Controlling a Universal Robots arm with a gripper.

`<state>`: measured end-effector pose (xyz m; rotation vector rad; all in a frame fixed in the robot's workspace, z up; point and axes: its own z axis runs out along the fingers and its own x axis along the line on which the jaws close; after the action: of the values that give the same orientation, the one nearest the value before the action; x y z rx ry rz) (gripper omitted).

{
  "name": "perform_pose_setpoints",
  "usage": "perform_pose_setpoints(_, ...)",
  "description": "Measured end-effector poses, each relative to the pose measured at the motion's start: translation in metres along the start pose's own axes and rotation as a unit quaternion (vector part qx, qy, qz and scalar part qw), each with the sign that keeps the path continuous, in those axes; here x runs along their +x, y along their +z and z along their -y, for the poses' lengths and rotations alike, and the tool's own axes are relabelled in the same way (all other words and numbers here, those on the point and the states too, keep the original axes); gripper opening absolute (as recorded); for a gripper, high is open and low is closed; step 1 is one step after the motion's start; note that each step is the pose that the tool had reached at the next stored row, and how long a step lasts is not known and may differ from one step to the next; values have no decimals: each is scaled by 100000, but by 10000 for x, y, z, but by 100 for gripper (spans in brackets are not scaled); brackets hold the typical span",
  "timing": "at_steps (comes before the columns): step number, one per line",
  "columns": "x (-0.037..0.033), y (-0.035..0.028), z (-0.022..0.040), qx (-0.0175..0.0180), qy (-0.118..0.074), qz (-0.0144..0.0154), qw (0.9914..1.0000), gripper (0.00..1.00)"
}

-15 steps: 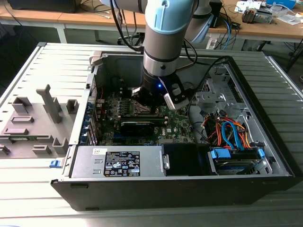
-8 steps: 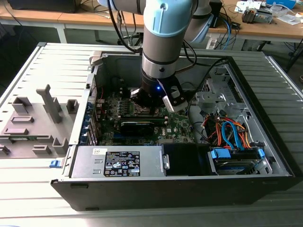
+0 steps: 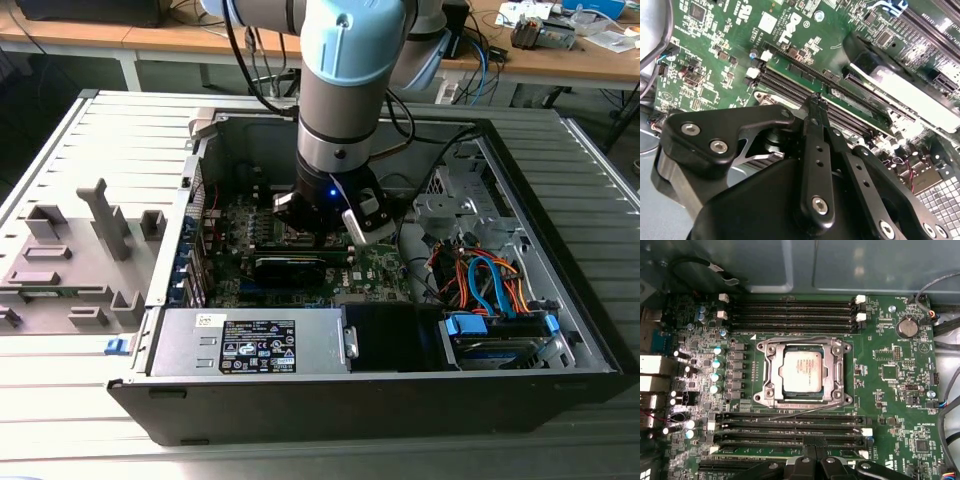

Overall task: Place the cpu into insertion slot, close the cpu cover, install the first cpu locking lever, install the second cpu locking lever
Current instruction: 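Install the second cpu locking lever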

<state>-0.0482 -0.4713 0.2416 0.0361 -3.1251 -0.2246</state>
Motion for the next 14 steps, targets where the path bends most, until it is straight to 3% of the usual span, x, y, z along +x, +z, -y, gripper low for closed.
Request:
perform_pose_setpoints(6, 19, 5, 39, -174, -6, 3, 100000, 11)
perform_pose_setpoints(8, 32, 6, 31, -454, 2, 20, 99999, 11)
perform_pose_setpoints(11, 81, 10, 5, -1333, -14, 75, 99991, 11)
perform_pose_setpoints(12, 117, 12, -4, -2129, -33, 126, 99977, 11)
perform_pose_setpoints(14, 148, 17, -15, -2840, -37, 143, 99960, 11)
